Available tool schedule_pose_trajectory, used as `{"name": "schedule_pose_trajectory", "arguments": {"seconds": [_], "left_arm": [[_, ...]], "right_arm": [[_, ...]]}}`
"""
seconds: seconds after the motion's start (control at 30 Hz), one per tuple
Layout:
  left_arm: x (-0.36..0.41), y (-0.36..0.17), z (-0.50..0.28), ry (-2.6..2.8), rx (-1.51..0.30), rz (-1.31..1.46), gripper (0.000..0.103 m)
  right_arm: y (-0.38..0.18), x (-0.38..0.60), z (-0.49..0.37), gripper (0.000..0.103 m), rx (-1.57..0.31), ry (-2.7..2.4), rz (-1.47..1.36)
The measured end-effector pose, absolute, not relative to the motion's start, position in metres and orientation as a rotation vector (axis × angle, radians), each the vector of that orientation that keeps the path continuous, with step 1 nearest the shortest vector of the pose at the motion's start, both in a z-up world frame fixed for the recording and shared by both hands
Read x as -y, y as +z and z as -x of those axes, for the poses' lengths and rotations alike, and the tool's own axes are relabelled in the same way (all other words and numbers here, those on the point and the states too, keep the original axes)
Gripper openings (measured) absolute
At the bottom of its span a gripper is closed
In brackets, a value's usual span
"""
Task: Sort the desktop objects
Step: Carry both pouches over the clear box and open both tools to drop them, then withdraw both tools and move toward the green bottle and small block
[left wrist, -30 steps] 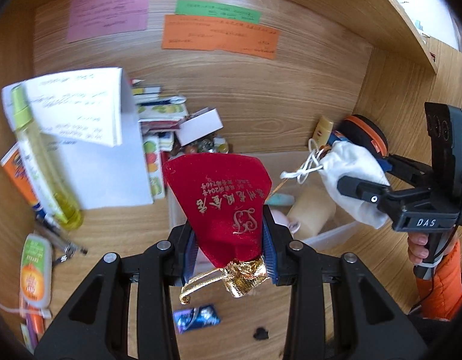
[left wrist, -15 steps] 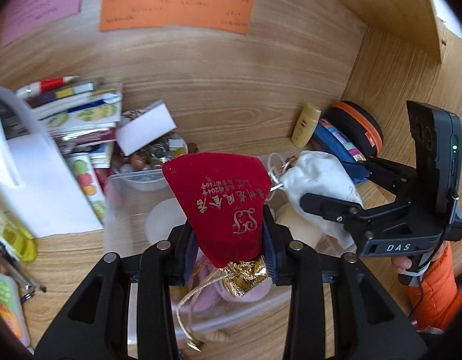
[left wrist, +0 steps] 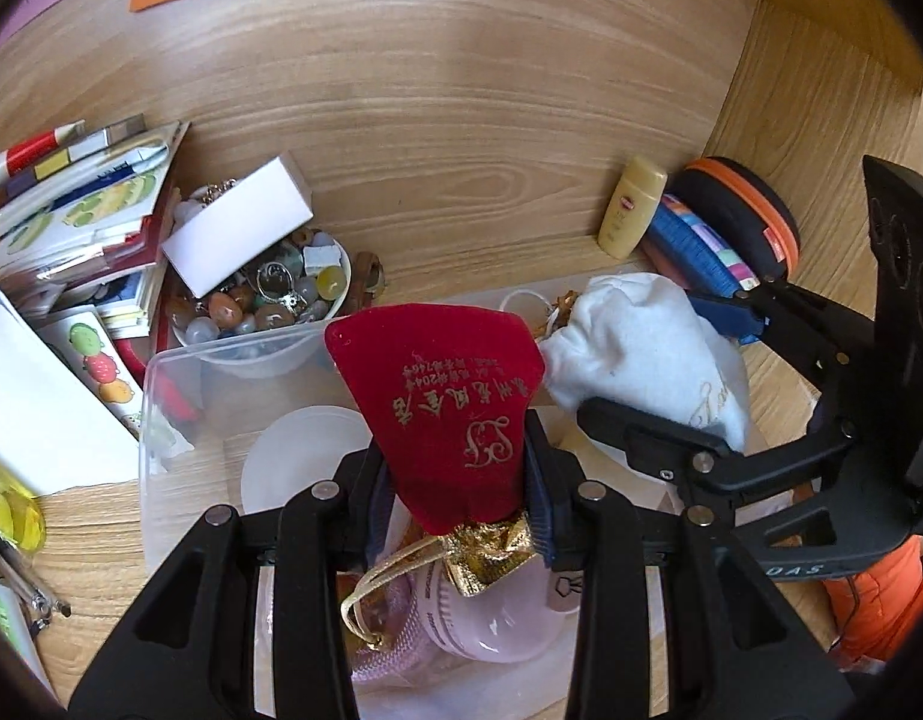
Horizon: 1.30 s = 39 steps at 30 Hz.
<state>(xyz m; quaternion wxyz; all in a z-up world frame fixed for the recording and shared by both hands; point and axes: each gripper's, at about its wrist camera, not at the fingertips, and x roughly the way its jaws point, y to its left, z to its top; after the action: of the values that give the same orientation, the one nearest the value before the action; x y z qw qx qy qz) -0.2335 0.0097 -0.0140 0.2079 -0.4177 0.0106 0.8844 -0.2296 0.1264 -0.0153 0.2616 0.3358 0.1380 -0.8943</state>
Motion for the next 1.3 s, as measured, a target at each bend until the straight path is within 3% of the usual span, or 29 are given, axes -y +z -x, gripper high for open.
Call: {"name": "schedule_pose_trajectory", "arguments": {"seconds": [0.2,0.37,0.6,1.3], "left_arm": [[-0.015,-0.015,0.233,2.477,-0.088,1.167,0.039],[-0.012,-0.013,0.233,2.496,-0.090,1.190,0.049],[-0.010,-0.005,0.226,2.515,-0.080,1.183,0.054],[0.007,0.035,0.169,2.654,-0.154,1.005,0.081]], "right_arm": [[-0.016,-0.125,0.230,0.075,-0.408,-2.422,-0.923],[-0.017,-0.126,0.232,0.075,-0.411,-2.420,-0.945],[-0.016,-0.128,0.231,0.079,-0.411,-2.408,-0.959],[0.020,-0.128,0.176,0.087,-0.463,-2.455,-0.825]]}}
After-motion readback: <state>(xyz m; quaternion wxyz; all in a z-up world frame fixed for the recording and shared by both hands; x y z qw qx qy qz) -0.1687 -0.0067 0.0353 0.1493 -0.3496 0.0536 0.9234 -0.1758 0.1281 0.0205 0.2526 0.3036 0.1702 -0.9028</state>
